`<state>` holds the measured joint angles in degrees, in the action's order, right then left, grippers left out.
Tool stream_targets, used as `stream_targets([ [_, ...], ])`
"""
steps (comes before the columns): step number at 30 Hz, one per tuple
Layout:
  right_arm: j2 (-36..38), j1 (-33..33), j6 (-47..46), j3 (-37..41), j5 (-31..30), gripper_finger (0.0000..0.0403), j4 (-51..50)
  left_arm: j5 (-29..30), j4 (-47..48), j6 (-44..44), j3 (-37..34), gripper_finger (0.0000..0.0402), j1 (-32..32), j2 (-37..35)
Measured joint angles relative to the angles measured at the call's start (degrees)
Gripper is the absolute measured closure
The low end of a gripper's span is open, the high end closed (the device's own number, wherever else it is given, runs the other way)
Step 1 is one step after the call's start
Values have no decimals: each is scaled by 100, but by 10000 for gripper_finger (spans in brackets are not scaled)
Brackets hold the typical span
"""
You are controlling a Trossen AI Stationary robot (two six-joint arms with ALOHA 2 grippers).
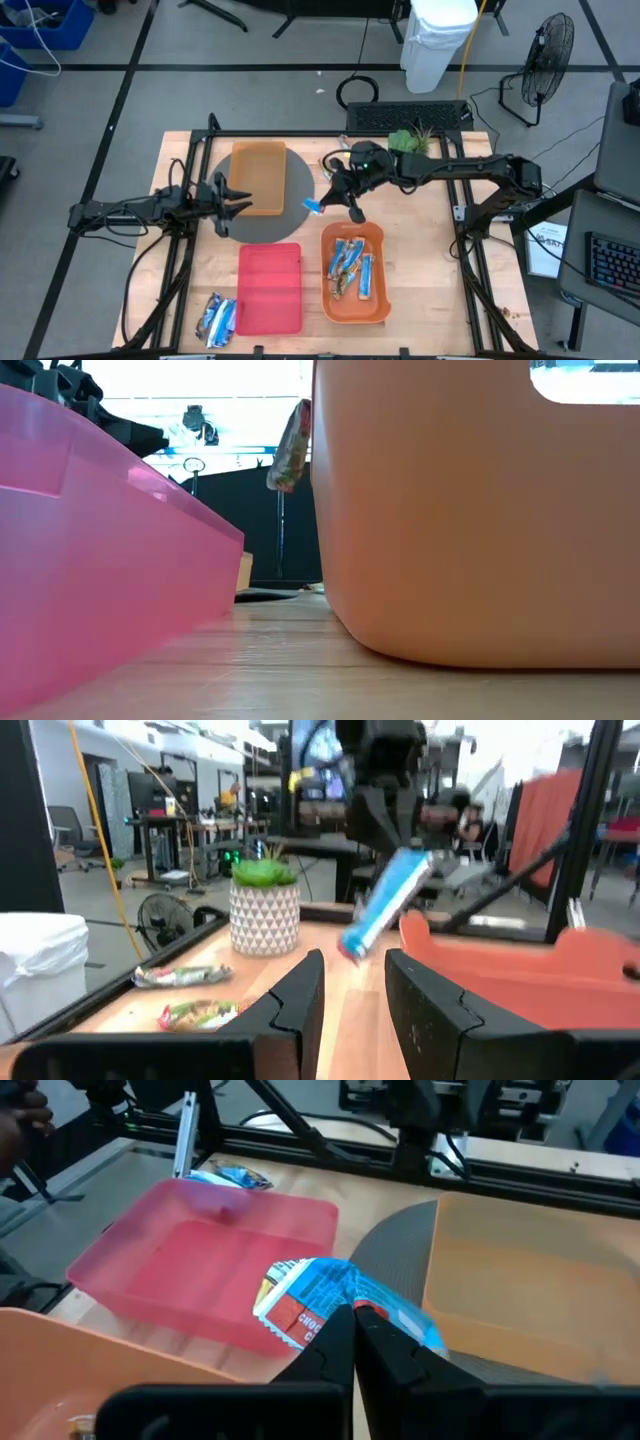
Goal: Pick and place Granola Bars by type
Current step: Put the red granola bar into the light orange bin
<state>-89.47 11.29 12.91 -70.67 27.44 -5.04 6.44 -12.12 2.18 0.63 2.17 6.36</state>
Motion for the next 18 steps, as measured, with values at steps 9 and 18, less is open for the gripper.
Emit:
stream_targets([
  [9, -1, 28, -17, 167, 134, 403, 344, 332, -601, 529, 1, 289, 0, 30],
  [18, -4, 31, -32, 369, 294, 403, 977, 1163, -673, 935, 1, 289, 0, 549],
])
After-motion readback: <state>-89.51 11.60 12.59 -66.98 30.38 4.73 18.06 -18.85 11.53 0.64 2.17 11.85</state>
